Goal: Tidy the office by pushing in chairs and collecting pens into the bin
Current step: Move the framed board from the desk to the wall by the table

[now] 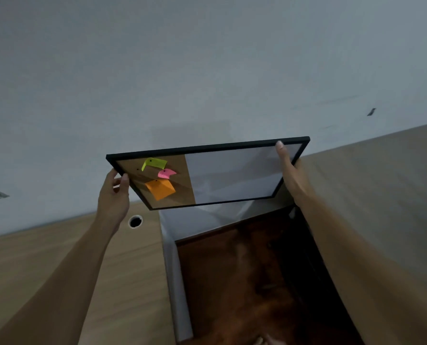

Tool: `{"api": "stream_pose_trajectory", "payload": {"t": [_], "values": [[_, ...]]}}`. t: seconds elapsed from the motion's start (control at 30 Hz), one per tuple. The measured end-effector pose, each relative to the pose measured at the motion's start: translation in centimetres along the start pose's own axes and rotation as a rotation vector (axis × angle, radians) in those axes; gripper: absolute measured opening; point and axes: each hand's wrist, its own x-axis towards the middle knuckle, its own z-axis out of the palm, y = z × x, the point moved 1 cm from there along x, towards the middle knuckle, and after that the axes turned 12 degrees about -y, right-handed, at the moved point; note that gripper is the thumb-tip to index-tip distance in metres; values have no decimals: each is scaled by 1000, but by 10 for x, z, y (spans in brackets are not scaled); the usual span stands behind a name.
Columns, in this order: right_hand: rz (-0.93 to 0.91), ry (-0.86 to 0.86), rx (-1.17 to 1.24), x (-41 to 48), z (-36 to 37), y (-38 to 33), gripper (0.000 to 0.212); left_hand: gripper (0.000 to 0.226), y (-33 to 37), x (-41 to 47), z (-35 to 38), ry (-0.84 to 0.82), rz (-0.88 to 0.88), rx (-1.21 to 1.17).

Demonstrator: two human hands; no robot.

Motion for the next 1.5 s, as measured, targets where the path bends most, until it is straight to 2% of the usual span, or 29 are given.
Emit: {"api": "stream_pose_trajectory", "payload": {"t": [0.13,0.2,0.3,0.43,0.5,0.6,0.73,0.9,1.13,1.3,1.5], "values": [[62,62,31,27,-64,11,117,36,18,-2,56,15,13,24],[122,80,56,47,-98,28,124,34,29,-3,81,2,26,54],[137,138,40,56,-132,30,123,21,45,1,115,-26,34,108],[171,238,34,59,-164,31,138,33,52,20,157,-68,10,151],[190,268,43,63,-177,34,146,29,54,31,180,-90,0,162],[200,302,66,82,-195,43,143,11,54,50,214,-126,-12,161],[259,335,66,122,-220,54,132,16,55,82,257,-175,-51,121],[330,337,51,188,-244,60,132,18,58,130,302,-243,-66,95],[393,343,100,296,-272,64,151,18,63,189,344,-342,-90,156],[388,308,189,346,-280,69,155,18,62,205,368,-344,-125,158],[363,255,247,381,-274,76,147,15,61,217,386,-289,-98,234]]}}
